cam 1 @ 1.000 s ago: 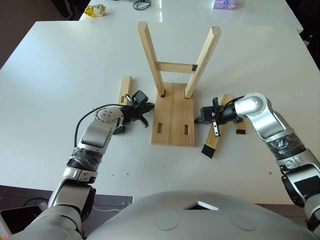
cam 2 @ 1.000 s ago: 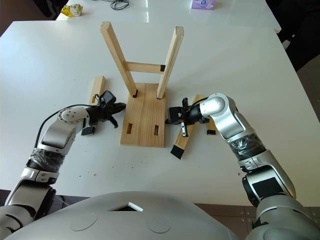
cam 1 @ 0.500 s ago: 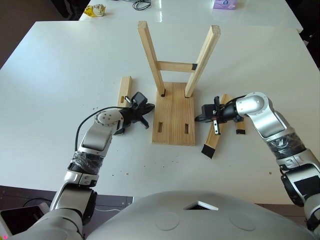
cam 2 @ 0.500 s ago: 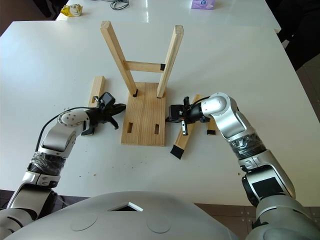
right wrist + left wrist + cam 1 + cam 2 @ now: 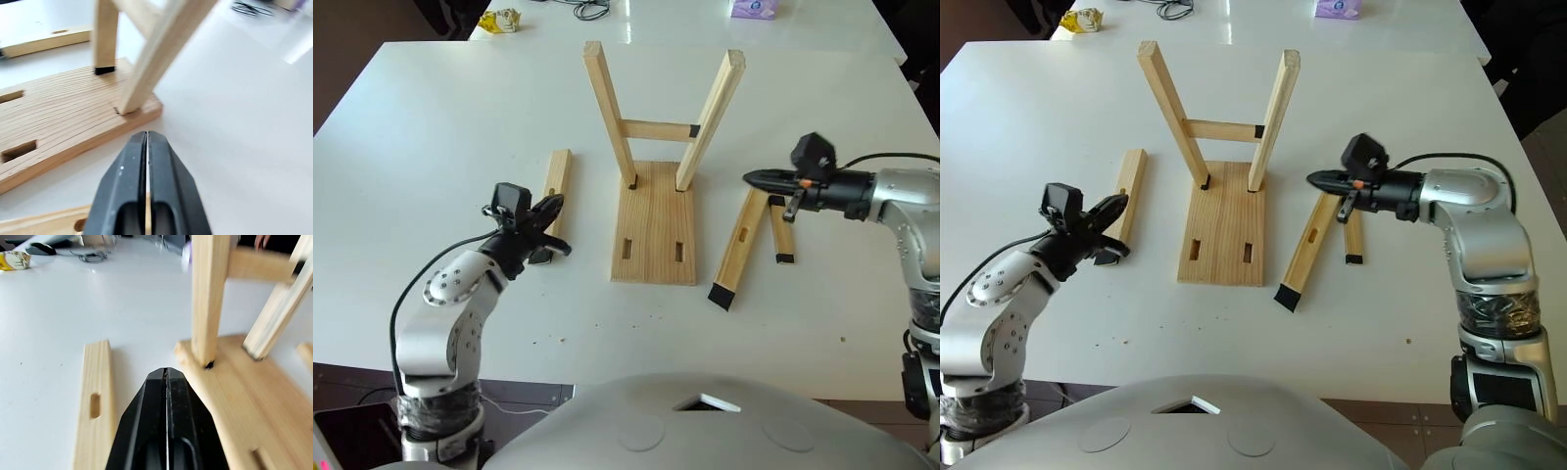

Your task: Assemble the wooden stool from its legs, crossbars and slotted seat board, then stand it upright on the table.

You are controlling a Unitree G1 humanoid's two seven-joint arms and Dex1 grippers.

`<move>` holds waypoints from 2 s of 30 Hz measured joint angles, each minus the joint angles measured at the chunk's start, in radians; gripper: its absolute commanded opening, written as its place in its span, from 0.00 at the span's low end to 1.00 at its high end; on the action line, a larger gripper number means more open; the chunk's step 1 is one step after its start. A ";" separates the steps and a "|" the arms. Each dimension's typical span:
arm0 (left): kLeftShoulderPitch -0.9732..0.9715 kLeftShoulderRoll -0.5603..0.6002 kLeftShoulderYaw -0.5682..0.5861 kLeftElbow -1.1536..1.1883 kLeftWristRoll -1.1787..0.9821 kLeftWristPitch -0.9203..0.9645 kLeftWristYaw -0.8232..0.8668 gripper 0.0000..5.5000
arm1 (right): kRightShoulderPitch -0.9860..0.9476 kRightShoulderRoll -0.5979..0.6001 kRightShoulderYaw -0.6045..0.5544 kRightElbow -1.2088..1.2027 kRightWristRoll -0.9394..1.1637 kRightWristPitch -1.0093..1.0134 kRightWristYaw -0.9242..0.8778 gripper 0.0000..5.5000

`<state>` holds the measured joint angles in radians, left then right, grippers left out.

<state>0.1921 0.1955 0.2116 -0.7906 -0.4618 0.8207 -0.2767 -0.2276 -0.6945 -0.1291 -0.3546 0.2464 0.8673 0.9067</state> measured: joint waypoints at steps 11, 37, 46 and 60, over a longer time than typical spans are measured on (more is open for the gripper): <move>-0.046 -0.264 -0.022 -0.120 -0.025 -0.016 0.343 0.00 | 0.219 0.054 -0.038 -0.238 0.026 0.495 -0.285 0.41; 0.018 -0.224 -0.010 -0.073 -0.109 -0.099 0.399 0.00 | 0.183 0.264 -0.117 -0.272 0.101 0.740 -0.590 0.51; 0.018 -0.195 -0.002 -0.060 -0.131 -0.093 0.399 0.00 | 0.210 0.325 -0.117 -0.283 0.089 0.740 -0.670 0.51; 0.014 -0.184 -0.008 -0.048 -0.145 -0.093 0.404 0.00 | 0.223 0.360 -0.172 -0.259 0.089 0.715 -0.717 0.51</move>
<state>0.2065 0.0120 0.2033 -0.8390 -0.6069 0.7274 0.1271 -0.0048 -0.3344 -0.3008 -0.6132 0.3349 1.5819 0.1900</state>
